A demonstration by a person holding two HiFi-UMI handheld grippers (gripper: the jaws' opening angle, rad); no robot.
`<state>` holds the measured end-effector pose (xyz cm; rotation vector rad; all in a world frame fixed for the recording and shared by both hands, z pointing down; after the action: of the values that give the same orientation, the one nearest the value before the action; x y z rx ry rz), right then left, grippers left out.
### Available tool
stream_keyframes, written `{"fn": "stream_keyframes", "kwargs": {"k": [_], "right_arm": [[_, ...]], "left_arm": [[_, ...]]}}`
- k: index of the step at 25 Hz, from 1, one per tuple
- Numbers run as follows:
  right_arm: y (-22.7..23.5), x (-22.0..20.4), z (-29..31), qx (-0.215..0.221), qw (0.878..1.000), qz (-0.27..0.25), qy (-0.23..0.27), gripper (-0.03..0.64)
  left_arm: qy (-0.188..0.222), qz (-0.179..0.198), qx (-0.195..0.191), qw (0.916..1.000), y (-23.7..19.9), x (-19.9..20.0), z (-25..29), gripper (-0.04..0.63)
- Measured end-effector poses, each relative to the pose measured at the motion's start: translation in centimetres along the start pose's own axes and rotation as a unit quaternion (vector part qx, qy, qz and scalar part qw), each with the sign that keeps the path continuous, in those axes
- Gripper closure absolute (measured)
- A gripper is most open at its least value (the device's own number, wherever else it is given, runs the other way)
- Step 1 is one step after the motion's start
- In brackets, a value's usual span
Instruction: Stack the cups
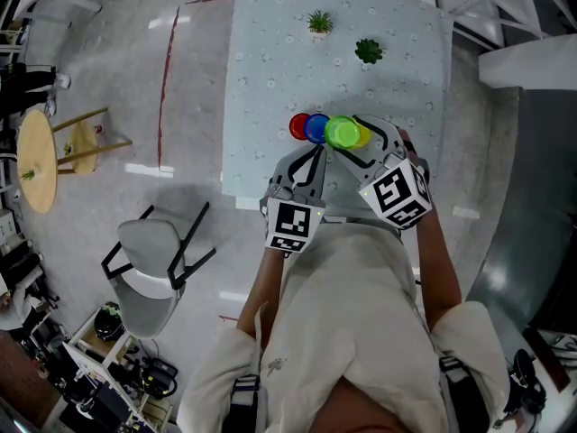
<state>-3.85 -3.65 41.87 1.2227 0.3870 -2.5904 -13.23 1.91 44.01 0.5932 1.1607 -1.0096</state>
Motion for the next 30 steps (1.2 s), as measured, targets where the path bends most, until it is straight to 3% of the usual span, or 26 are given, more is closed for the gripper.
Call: {"fn": "stream_keyframes", "kwargs": {"k": [7,17,23,30], "right_arm": [[0.0,0.7,-1.2,-0.023,0.999,0.015,0.038,0.314],[-1.5,0.5,-4.6,-0.140,0.984,0.069,0.087,0.442],[-3.3,-0.9,-6.0,-0.186,0.971,0.118,0.094,0.459],[-4.6,-2.5,-6.1,-0.190,0.968,0.136,0.091,0.460]], "left_arm": [[0.010,0.006,-0.006,0.9999,-0.2,0.5,-0.3,0.579],[0.030,0.023,-0.046,0.9982,-0.3,1.5,-1.0,0.580],[0.036,0.029,-0.083,0.9955,0.3,1.8,-1.0,0.580],[0.036,0.037,-0.088,0.9948,1.4,1.6,-1.0,0.579]]}}
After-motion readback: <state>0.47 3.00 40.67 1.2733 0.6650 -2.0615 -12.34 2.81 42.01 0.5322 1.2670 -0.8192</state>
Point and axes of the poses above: the fingertips, and each gripper's own axes: z forward along the fingers, y to its right, x out of its top, the point moved 6 cm from there along -z, backward along the fingers, and after that the axes turned 7 degrees about y, right-handed, at the moved point
